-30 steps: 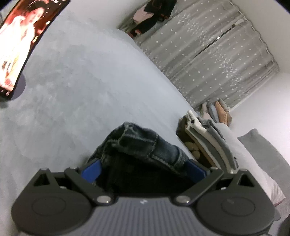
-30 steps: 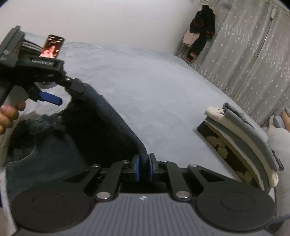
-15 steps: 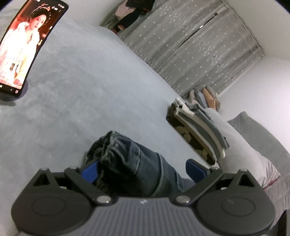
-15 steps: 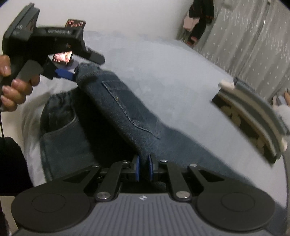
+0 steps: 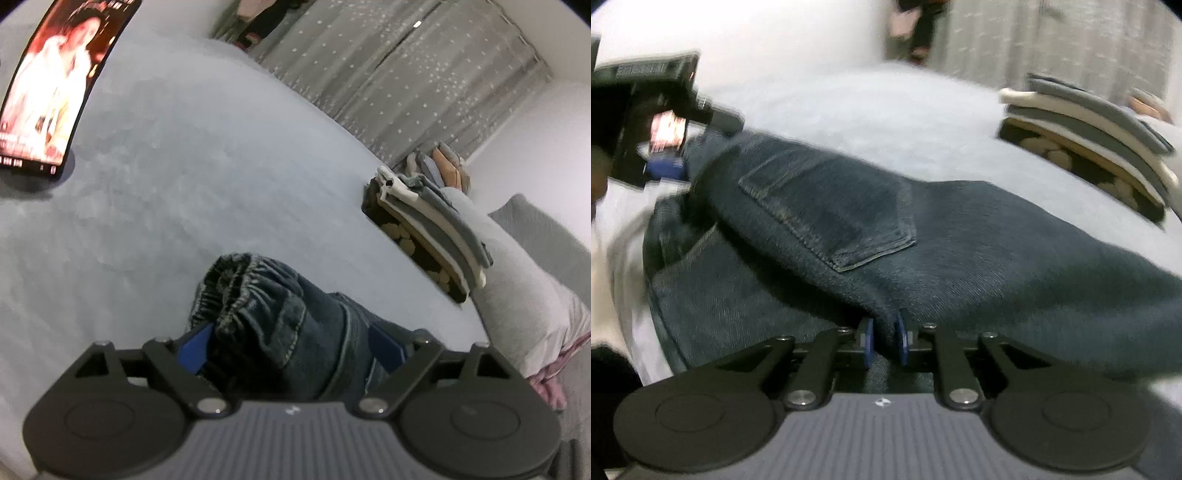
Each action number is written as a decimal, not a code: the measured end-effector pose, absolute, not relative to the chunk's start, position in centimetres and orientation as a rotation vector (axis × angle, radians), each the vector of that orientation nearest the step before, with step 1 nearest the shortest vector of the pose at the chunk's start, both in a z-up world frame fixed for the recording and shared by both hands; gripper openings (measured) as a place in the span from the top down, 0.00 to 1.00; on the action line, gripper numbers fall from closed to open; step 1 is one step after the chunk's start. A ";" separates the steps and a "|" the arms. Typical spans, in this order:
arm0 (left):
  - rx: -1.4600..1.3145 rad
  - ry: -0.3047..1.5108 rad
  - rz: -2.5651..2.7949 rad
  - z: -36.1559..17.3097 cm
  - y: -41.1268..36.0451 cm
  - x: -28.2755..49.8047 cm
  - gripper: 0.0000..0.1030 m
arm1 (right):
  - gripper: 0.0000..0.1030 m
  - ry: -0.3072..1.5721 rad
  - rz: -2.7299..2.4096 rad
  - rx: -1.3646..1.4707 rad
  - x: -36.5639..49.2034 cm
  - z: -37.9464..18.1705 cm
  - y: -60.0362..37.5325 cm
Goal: Fold clothes
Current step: 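Lift the held jeans with both tools and fold one leg over the other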
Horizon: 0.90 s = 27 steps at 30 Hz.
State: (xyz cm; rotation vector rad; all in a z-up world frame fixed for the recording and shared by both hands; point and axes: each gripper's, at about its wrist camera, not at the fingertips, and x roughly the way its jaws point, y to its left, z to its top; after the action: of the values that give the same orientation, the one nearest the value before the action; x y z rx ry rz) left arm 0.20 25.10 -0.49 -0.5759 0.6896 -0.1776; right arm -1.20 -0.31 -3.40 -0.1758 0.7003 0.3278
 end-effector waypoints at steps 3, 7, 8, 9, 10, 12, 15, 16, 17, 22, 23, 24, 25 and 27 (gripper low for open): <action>-0.541 0.679 -0.172 -0.4 24.6 -0.3 0.14 | 0.64 0.669 0.316 -0.056 -2.0 -2.9 -1.3; -0.514 0.662 -0.159 -0.1 24.3 -1.1 0.17 | 0.50 0.670 0.322 0.202 -3.2 -2.2 -4.0; -0.516 0.657 -0.157 0.0 24.3 -1.3 0.17 | 0.50 0.669 0.317 0.247 -3.4 -2.2 -4.7; -0.520 0.652 -0.154 0.1 24.4 -1.4 0.19 | 0.50 0.663 0.300 0.283 -3.7 -2.1 -5.4; -0.526 0.648 -0.150 0.2 24.5 -1.5 0.20 | 0.50 0.658 0.282 0.320 -4.0 -2.0 -6.2; -0.538 0.640 -0.139 0.4 24.6 -1.7 0.26 | 0.50 0.643 0.240 0.380 -4.6 -2.0 -7.7; -0.553 0.643 -0.116 0.4 24.7 -1.8 0.33 | 0.50 0.634 0.173 0.498 -4.8 -2.6 -10.6; -0.550 0.645 -0.106 0.4 24.7 -1.9 0.35 | 0.50 0.634 0.149 0.544 -4.8 -2.9 -11.6; -0.542 0.646 -0.097 0.5 24.6 -1.9 0.37 | 0.50 0.631 0.129 0.590 -4.8 -3.3 -12.4; -0.494 0.640 -0.065 0.7 23.8 -2.1 0.39 | 0.50 0.616 0.072 0.776 -4.5 -5.3 -15.2; -0.482 0.637 -0.060 0.8 23.6 -2.1 0.39 | 0.51 0.617 0.075 0.795 -4.3 -5.7 -15.1; -0.472 0.634 -0.057 0.8 23.5 -2.2 0.40 | 0.59 0.619 0.079 0.814 -4.0 -6.0 -15.0; -0.460 0.634 -0.054 0.9 23.3 -2.1 0.41 | 0.67 0.620 0.083 0.833 -3.8 -6.4 -15.0; -0.438 0.637 -0.041 0.8 23.2 -2.1 0.48 | 0.69 0.625 0.094 0.843 -3.3 -6.8 -14.4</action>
State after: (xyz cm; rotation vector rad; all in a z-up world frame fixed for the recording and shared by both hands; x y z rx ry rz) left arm -2.05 23.19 0.82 -0.4380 0.6368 -0.0412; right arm -3.35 -14.43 -6.81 0.8434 0.6249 0.0944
